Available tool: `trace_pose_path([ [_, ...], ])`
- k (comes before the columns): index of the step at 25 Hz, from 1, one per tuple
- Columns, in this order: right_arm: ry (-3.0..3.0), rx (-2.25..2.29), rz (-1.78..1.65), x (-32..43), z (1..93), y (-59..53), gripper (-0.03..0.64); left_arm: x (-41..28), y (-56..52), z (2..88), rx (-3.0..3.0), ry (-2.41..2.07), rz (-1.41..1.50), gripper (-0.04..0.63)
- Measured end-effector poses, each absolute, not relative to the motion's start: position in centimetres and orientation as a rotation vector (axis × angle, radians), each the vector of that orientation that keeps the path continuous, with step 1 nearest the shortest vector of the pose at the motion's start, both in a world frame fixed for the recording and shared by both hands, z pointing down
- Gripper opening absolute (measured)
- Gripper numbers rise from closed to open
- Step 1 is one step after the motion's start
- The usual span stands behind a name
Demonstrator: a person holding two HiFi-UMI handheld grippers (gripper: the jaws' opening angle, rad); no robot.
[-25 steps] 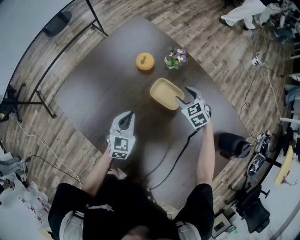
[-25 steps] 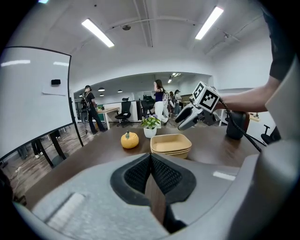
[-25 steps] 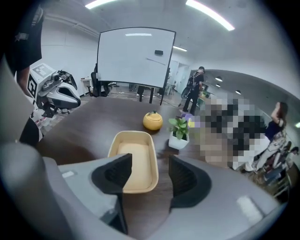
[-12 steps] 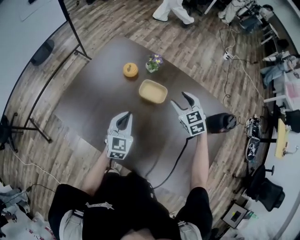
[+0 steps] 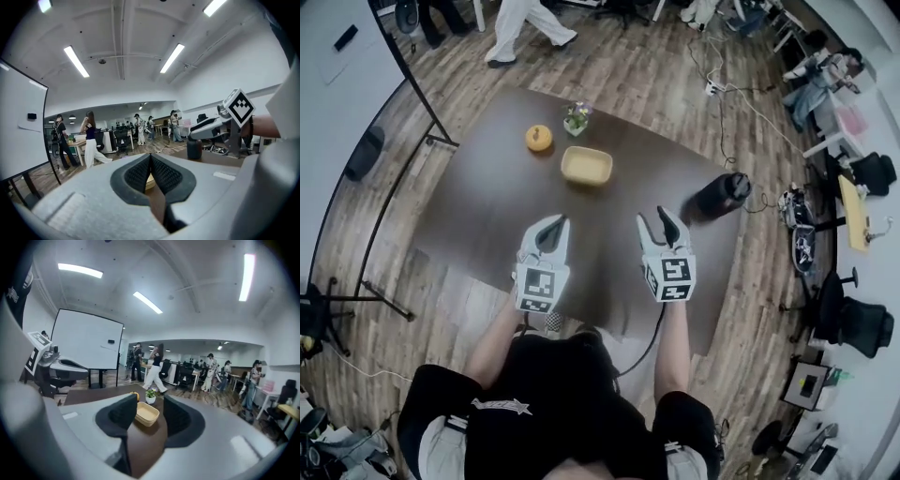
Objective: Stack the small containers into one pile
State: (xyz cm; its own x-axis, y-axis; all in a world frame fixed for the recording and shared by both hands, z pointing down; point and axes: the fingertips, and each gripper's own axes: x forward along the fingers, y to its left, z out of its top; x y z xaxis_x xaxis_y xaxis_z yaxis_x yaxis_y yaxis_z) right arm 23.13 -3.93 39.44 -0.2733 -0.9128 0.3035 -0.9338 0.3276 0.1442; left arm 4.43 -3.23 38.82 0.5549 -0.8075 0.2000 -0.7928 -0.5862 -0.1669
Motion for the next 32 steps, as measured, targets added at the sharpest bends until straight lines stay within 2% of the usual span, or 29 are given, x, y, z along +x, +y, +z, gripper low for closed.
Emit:
trace_pose_path([
  [2, -2.257, 1.751, 0.123, 22.9, 39.4, -0.8, 0.129, 4.9, -1.7, 38.5, -2.730, 1.349, -0.393, 0.011],
  [8, -2.206, 1.959, 0.200, 21.9, 40.2, 6.9, 0.080, 6.0, 2.4, 38.4, -2.782, 1.225, -0.387, 0.011],
  [11, -2.161, 2.032, 0.222, 20.9, 41.0, 9.7, 0.017, 5.8, 3.8, 39.1, -2.797, 1.179, -0.405, 0.011],
  [18, -2.130, 2.089, 0.252, 20.7, 41.6, 13.5, 0.006, 6.0, 6.2, 39.0, -2.792, 1.153, -0.424, 0.011],
  [32, -2.144, 2.086, 0.212, 21.5, 40.6, 12.5, 0.006, 6.5, 5.7, 39.0, -2.800, 1.172, -0.416, 0.011],
])
